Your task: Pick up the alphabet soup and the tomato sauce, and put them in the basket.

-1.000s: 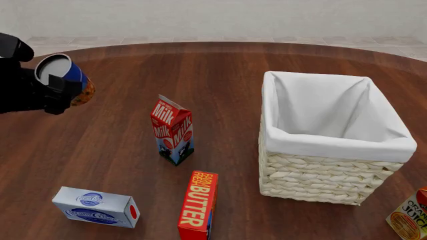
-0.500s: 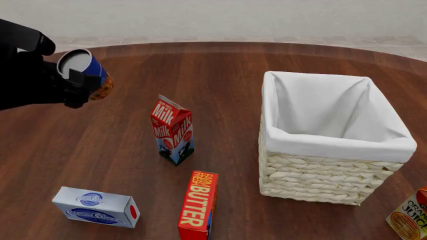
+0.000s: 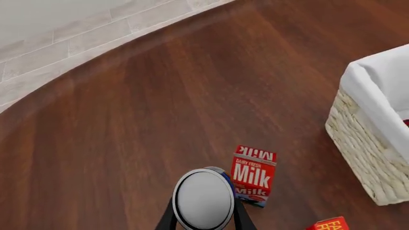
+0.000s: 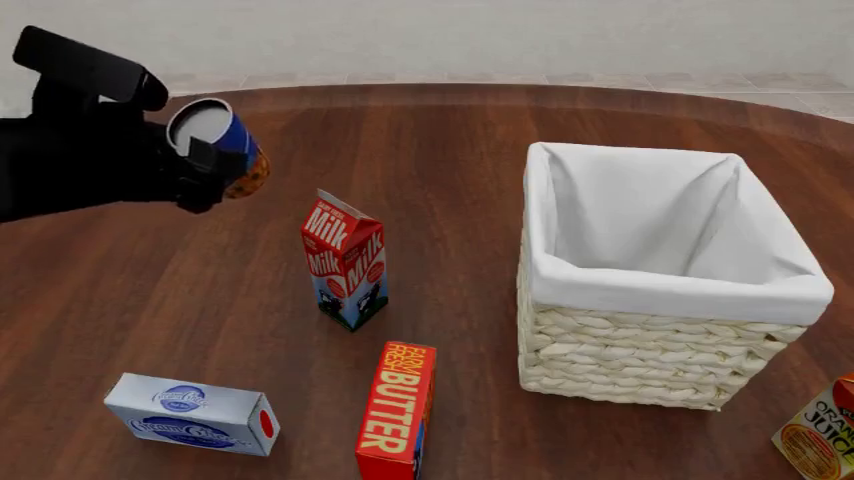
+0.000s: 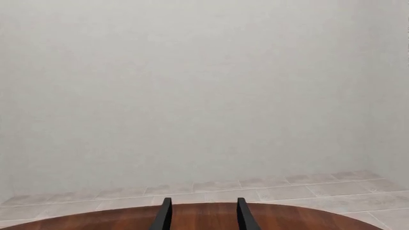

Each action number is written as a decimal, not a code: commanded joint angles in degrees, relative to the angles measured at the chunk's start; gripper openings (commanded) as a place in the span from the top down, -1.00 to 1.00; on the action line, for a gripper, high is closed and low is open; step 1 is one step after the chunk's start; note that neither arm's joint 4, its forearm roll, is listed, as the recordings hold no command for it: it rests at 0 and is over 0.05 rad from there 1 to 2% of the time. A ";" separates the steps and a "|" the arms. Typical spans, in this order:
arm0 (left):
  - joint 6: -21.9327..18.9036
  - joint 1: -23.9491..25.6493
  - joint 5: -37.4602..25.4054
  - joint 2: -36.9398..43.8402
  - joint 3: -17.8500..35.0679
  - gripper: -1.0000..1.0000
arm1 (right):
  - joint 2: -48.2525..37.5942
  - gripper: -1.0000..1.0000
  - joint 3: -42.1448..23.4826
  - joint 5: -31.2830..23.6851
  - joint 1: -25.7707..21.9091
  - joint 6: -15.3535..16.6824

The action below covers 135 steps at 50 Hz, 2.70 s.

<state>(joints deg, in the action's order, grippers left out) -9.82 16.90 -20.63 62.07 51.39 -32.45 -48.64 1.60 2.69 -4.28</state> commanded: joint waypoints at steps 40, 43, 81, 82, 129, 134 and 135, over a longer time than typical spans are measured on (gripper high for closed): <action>0.04 9.23 3.99 8.98 5.63 1.00 | 0.30 -1.00 -0.29 -0.01 0.67 -0.28; 0.22 9.77 4.13 9.39 6.00 1.00 | 0.27 -1.00 -0.28 0.04 0.59 -0.20; 0.66 15.90 5.39 15.77 11.40 1.00 | 0.30 -1.00 0.39 0.51 0.64 0.14; 0.66 15.90 5.39 15.78 11.40 1.00 | 0.30 -1.00 0.39 0.51 0.64 0.14; 0.04 21.03 5.54 22.32 17.98 1.00 | 0.30 -1.00 0.06 0.24 1.41 -0.01; 0.05 21.87 5.45 23.32 19.34 1.00 | 0.25 -1.00 0.12 0.51 1.46 -0.16; 0.09 22.15 5.41 23.54 19.71 1.00 | 0.30 -1.00 0.15 0.55 1.43 -0.20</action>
<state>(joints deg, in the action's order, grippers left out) -8.50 37.65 -15.34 84.20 68.52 -32.17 -48.50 1.88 3.94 -4.23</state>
